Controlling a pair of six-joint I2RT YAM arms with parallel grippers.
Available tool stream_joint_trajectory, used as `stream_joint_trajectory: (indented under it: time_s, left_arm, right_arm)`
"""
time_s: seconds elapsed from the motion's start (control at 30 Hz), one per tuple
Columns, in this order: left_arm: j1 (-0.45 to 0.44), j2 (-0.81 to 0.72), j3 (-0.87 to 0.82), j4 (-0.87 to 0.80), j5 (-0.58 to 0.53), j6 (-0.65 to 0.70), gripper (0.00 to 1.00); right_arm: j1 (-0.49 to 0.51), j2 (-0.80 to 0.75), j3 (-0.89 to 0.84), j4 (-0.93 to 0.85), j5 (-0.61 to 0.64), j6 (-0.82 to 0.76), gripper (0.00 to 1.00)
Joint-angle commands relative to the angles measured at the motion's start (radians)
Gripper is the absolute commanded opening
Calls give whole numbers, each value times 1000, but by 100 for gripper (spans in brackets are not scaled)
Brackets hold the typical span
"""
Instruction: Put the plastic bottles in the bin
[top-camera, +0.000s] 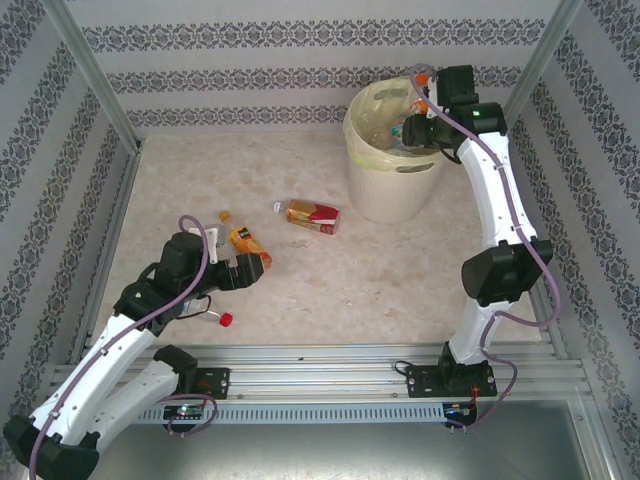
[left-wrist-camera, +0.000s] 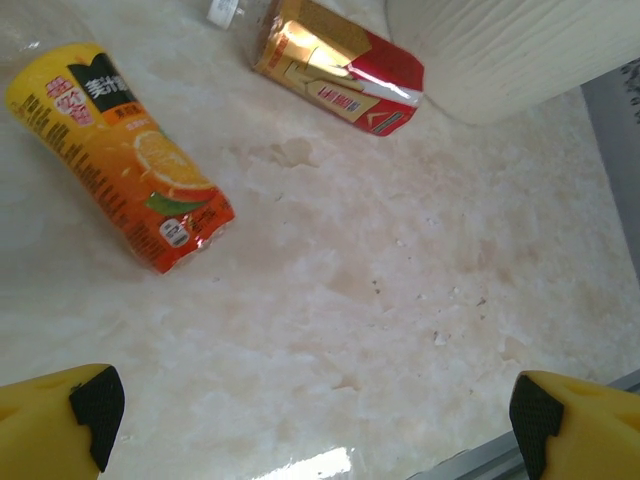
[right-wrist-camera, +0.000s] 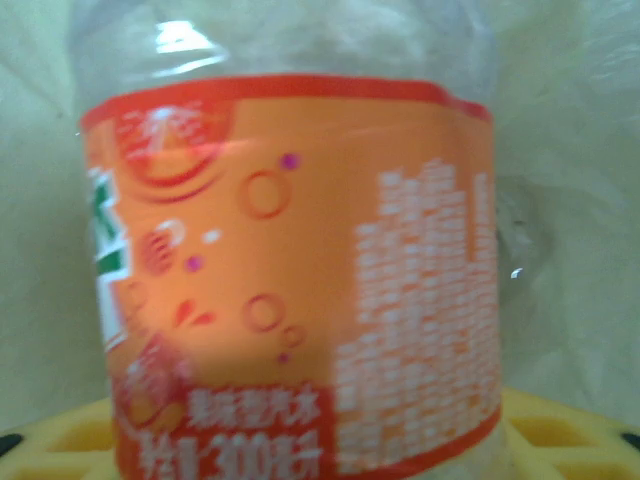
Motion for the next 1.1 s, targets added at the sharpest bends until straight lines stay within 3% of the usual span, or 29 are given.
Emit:
stream_joint_trajectory:
  time_s: [0.0, 0.17, 0.4, 0.7, 0.87, 1.07]
  left_arm:
    - [7, 54, 63, -116, -34, 18, 100]
    - [7, 104, 103, -143, -17, 31, 100]
    - [7, 147, 142, -171, -5, 57, 100]
    - [25, 244, 185, -239, -86, 25, 100]
    - [56, 309, 192, -238, -82, 2, 100]
    - [89, 395, 185, -169, -18, -33, 100]
  right_arm:
    - [-13, 14, 73, -42, 65, 12, 70]
    - [-15, -9, 76, -39, 60, 0, 81]
    - [-11, -134, -28, 17, -23, -8, 81]
    - [118, -515, -501, 218, -184, 14, 82]
    - [240, -698, -767, 328, -256, 88, 87]
    - [384, -813, -985, 445, -301, 176, 94]
